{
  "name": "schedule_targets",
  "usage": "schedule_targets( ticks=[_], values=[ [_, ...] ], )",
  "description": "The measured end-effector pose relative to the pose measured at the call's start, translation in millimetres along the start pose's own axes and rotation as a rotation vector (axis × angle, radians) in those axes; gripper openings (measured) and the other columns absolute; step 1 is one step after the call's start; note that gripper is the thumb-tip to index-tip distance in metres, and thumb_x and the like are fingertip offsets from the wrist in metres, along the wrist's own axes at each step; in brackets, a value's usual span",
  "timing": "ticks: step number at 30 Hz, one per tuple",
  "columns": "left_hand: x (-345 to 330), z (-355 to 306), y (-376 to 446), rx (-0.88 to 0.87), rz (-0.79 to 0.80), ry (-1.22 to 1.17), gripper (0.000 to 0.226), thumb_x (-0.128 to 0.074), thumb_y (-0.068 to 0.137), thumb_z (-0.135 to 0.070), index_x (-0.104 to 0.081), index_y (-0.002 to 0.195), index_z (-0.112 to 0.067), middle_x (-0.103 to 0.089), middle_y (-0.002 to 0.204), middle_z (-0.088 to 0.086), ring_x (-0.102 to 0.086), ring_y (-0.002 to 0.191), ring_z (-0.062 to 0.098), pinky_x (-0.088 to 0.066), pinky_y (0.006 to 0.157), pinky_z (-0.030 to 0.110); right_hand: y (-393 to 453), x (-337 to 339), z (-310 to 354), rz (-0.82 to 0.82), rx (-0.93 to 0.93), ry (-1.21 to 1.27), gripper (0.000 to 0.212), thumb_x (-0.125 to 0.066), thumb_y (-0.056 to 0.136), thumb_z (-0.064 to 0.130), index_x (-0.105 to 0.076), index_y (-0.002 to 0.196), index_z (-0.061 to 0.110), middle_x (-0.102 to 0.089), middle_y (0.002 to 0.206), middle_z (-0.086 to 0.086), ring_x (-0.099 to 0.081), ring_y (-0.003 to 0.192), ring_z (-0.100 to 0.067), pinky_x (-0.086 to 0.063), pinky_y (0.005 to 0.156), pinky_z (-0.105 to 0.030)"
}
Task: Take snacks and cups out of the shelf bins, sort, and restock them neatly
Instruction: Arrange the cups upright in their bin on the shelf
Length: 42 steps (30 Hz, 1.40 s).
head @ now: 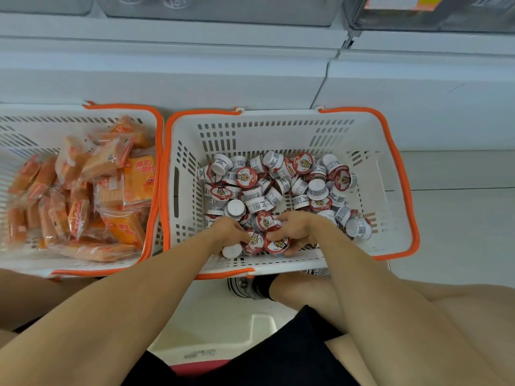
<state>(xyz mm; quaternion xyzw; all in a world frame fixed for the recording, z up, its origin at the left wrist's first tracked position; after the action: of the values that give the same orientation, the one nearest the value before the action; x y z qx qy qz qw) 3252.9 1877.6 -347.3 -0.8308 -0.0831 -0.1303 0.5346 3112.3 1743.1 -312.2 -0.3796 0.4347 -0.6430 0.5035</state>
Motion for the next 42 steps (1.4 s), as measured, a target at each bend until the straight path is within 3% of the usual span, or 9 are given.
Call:
schedule_targets(
  ticks=[3,10,17,22,25,28,33,39,42],
  values=[
    [6,3,-6,0.015,0.005,-0.156,0.012,-0.080,0.080,-0.010,-0.071,0.088,-0.012,-0.069,0.102,0.009,-0.062,0.094,0.025,-0.055,0.075,0.035,2,-1,0,0.006,0.014,0.008,0.043,-0.074,0.091,0.017,-0.052,0.128,0.016,-0.069,0.117,-0.009,-0.069,0.104,-0.027,-0.062,0.076,-0.040],
    [32,-7,-14,-0.117,-0.037,-0.184,0.012,-0.076,0.083,-0.007,-0.074,0.095,-0.007,-0.070,0.097,0.001,-0.061,0.096,0.018,-0.045,0.068,0.022,-2,0,11,0.066,0.055,-0.008,0.042,-0.072,0.093,0.020,-0.052,0.131,0.016,-0.069,0.109,-0.006,-0.071,0.088,-0.020,-0.060,0.067,-0.032],
    [25,4,-12,0.013,0.070,0.044,0.068,-0.076,0.077,-0.006,-0.048,0.137,-0.023,-0.051,0.117,0.005,-0.055,0.101,0.022,-0.051,0.072,0.030,17,-26,-2,-0.121,0.187,-0.100,0.064,-0.078,0.087,0.021,-0.044,0.142,0.017,-0.063,0.131,-0.010,-0.065,0.114,-0.028,-0.056,0.096,-0.048],
    [19,9,-7,0.010,0.001,0.073,0.054,-0.078,0.082,-0.032,-0.057,0.128,-0.014,-0.055,0.121,0.005,-0.052,0.104,0.019,-0.043,0.086,0.030,17,-22,-3,-0.008,0.112,0.076,0.045,-0.075,0.090,0.016,-0.050,0.125,0.028,-0.066,0.113,-0.004,-0.067,0.110,-0.030,-0.057,0.091,-0.053],
    [14,14,4,0.054,-0.086,-0.004,0.077,-0.072,0.083,-0.056,-0.049,0.140,-0.009,-0.054,0.139,0.009,-0.053,0.122,0.025,-0.042,0.096,0.032,16,-20,0,0.006,0.108,0.082,0.040,-0.074,0.091,0.019,-0.055,0.126,0.025,-0.068,0.116,-0.007,-0.068,0.102,-0.028,-0.059,0.088,-0.047],
    [12,15,6,0.052,-0.148,0.108,0.085,-0.066,0.081,-0.067,-0.049,0.140,-0.008,-0.055,0.140,0.010,-0.054,0.124,0.027,-0.045,0.099,0.035,16,-18,2,0.001,0.083,0.099,0.041,-0.072,0.093,0.025,-0.053,0.129,0.018,-0.069,0.109,-0.013,-0.058,0.081,-0.024,-0.057,0.068,-0.037],
    [12,6,2,-0.104,-0.211,0.206,0.065,-0.072,0.083,-0.055,-0.056,0.133,-0.017,-0.063,0.130,0.002,-0.059,0.110,0.019,-0.046,0.091,0.030,9,-8,10,-0.063,0.101,0.078,0.070,-0.072,0.093,0.026,-0.033,0.151,0.014,-0.068,0.113,-0.014,-0.059,0.078,-0.023,-0.056,0.060,-0.032],
    [37,0,-2,-0.093,-0.178,0.132,0.029,-0.073,0.088,-0.036,-0.072,0.107,-0.015,-0.071,0.106,0.001,-0.062,0.093,0.016,-0.053,0.086,0.033,-28,10,37,-0.117,0.216,0.115,0.081,-0.070,0.095,0.028,-0.020,0.158,0.017,-0.060,0.109,-0.007,-0.053,0.073,-0.018,-0.056,0.068,-0.035],
    [60,-16,-16,-0.140,-0.157,0.055,0.023,-0.074,0.088,-0.032,-0.073,0.104,-0.016,-0.069,0.097,0.000,-0.061,0.084,0.013,-0.050,0.069,0.026,-51,16,57,-0.152,0.277,0.181,0.080,-0.067,0.096,0.032,-0.020,0.159,0.018,-0.060,0.111,-0.006,-0.058,0.083,-0.026,-0.053,0.064,-0.038]
  ],
)
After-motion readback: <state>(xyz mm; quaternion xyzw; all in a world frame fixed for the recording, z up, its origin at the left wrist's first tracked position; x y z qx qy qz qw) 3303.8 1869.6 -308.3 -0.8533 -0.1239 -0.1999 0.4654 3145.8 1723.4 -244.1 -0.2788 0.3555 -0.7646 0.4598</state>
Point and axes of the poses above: each hand's wrist, its own y-axis towards the middle knuckle, its own x-axis out of the back of the hand, z = x × y, the point moved 1 cm from there along y, towards the middle knuckle
